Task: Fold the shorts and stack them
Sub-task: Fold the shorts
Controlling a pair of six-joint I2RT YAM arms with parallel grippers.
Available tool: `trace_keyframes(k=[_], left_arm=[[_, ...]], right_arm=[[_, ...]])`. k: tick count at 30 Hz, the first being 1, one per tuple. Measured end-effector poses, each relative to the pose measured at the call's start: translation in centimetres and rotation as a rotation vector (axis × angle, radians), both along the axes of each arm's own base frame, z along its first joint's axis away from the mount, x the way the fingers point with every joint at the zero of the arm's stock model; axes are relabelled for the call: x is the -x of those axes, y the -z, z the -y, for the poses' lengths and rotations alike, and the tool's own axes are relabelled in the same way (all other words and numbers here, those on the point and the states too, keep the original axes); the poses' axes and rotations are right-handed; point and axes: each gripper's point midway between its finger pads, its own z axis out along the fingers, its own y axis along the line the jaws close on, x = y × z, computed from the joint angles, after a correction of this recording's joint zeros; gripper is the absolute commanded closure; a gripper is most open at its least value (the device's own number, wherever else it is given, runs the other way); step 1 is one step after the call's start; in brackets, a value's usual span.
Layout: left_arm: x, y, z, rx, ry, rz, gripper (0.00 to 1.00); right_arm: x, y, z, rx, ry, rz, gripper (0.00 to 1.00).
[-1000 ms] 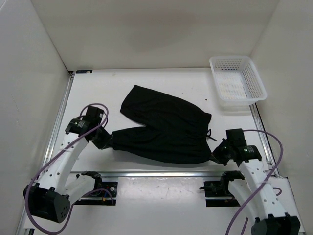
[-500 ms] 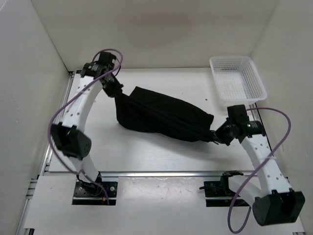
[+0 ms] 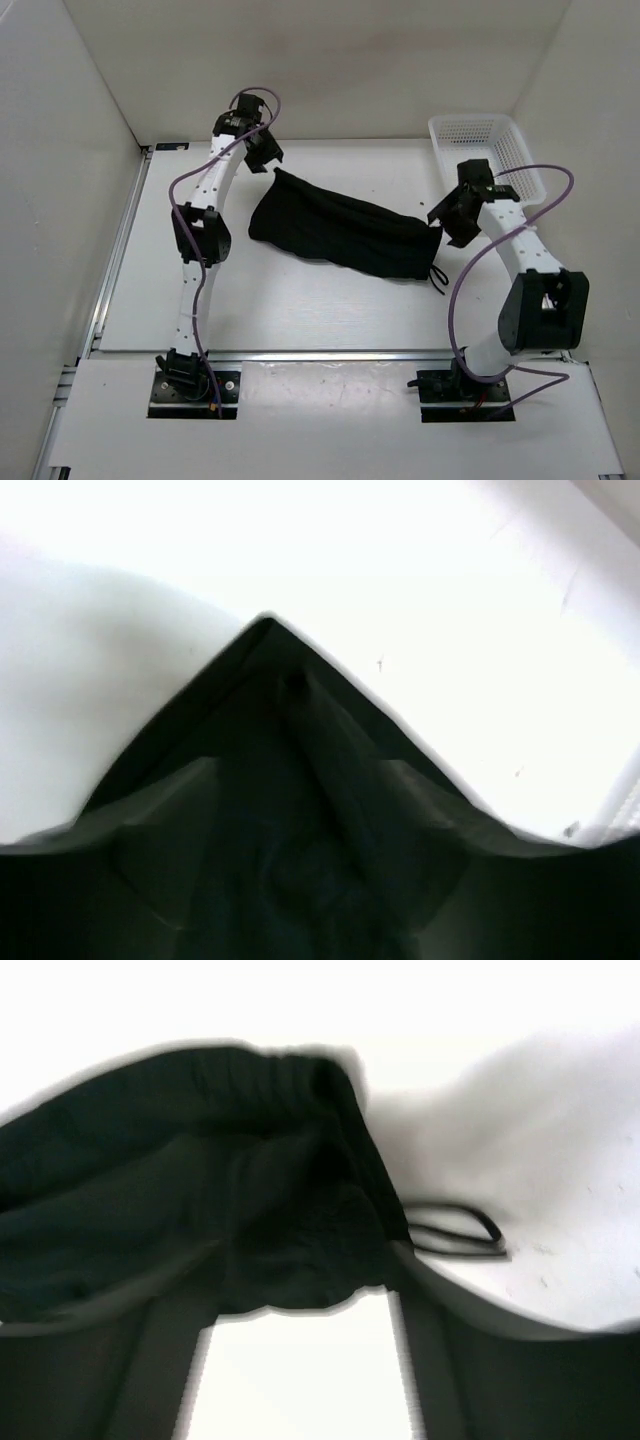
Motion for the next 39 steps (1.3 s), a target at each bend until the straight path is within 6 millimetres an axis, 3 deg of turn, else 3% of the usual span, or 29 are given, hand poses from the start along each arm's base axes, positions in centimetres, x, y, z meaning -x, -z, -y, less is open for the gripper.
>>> trace_keyframes(k=[1, 4, 7, 11, 14, 16, 20, 26, 28, 30, 31, 33, 34, 37, 39], left_arm=[[-0.9, 0.7, 0.0, 0.006, 0.013, 0.013, 0.00], [-1.9, 2.0, -0.2, 0.011, 0.028, 0.027, 0.00], [-1.2, 1.5, -1.2, -0.024, 0.059, 0.031, 0.00], [1.8, -0.3, -2.7, -0.065, 0.109, 0.019, 0.00], [4.5, -1.2, -3.7, -0.095, 0.141, -0.004, 0.00], [5.7, -0.7, -4.1, -0.111, 0.163, -0.023, 0.00], [7.0, 3.3, -4.8, -0.141, 0.201, -0.120, 0.00], [8.1, 12.0, -5.3, -0.173, 0.245, -0.301, 0.00], [8.2, 11.7, -5.2, -0.167, 0.248, -0.304, 0.01], [8.2, 11.9, -4.8, -0.169, 0.259, -0.303, 0.12], [8.2, 11.9, -4.7, -0.164, 0.259, -0.304, 0.39], [8.3, 12.0, -4.3, -0.143, 0.260, -0.306, 0.83], [8.6, 12.3, -4.2, -0.135, 0.262, -0.316, 0.90], [9.6, 12.3, -3.9, -0.107, 0.264, -0.323, 0.90], [11.4, 12.3, -4.0, -0.093, 0.249, -0.355, 0.90]], right_arm=[[-0.8, 0.2, 0.4, 0.009, 0.007, 0.004, 0.11], [-1.8, 0.0, 1.1, 0.020, 0.006, 0.025, 0.10], [-1.8, -0.9, 1.0, 0.024, -0.006, 0.058, 0.12], [0.7, -1.2, 0.8, 0.022, -0.028, 0.090, 0.19], [3.4, 0.1, 0.6, 0.009, -0.051, 0.067, 0.19], [4.9, 1.4, 0.2, -0.009, -0.076, 0.037, 0.14], [5.9, 3.4, -1.5, -0.105, -0.172, -0.018, 0.08], [5.3, 4.7, -2.8, -0.181, -0.254, -0.057, 0.08], [5.2, 4.4, -3.0, -0.186, -0.264, -0.045, 0.08], [5.2, 4.1, -2.9, -0.181, -0.269, -0.032, 0.08], [5.2, 3.9, -2.9, -0.176, -0.271, -0.024, 0.08], [5.2, 3.4, -2.7, -0.162, -0.271, -0.007, 0.08], [5.3, 3.1, -2.6, -0.157, -0.271, -0.003, 0.08], [5.0, 2.2, -2.4, -0.145, -0.276, 0.021, 0.08], [5.1, 1.7, -2.2, -0.140, -0.280, 0.036, 0.08]])
